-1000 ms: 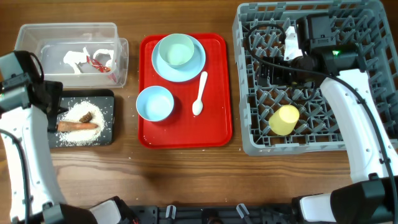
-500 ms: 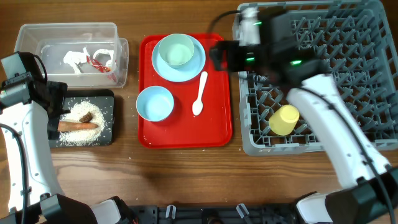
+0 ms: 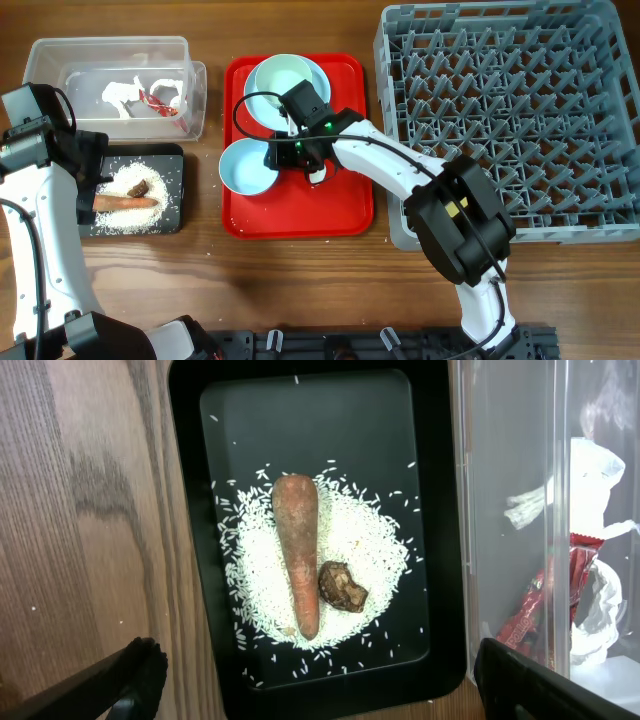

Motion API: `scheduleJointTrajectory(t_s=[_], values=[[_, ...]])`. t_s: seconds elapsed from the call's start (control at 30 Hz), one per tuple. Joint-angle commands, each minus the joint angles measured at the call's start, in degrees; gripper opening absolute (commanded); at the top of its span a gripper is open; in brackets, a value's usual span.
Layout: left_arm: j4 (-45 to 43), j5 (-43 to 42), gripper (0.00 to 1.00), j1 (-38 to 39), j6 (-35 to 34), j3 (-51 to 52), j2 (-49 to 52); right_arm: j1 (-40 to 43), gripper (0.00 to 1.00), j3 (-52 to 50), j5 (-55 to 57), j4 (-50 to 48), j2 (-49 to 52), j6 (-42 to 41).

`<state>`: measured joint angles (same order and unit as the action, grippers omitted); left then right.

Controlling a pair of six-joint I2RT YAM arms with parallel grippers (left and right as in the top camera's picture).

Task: Sort waste into correct bins and load items into the dishwasher rack
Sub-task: 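Grasp the light-blue bowl with the right gripper, then place the light-blue bowl into the dishwasher rack with the right gripper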

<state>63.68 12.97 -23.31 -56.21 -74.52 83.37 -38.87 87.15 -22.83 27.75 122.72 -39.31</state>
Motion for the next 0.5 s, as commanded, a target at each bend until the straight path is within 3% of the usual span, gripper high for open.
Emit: scheduleJointTrajectory(t_s=[0.0,0.17,0.4,0.47], values=[[0.04,0.11,1.00,-0.17,0.50,-0.26,0.28,-0.33,0.24,0.50,-2.05,-0.31,1.16,-1.36],[0.04,0.13,1.00,-0.17,0.50,-0.26,0.28,-0.28,0.04,0.50,-1.14,-0.22,1.16,-2.78],[0.04,0.11,1.00,-0.17,0.50,-0.26,0.28,0.11,0.04,0.72,-1.75,-0.28,0.37,-2.64],[0.04,0.13,1.00,-0.17,0.50,-0.26,0.28,0.90,0.04,0.72,-0.55,0.04,-3.30,0.85]])
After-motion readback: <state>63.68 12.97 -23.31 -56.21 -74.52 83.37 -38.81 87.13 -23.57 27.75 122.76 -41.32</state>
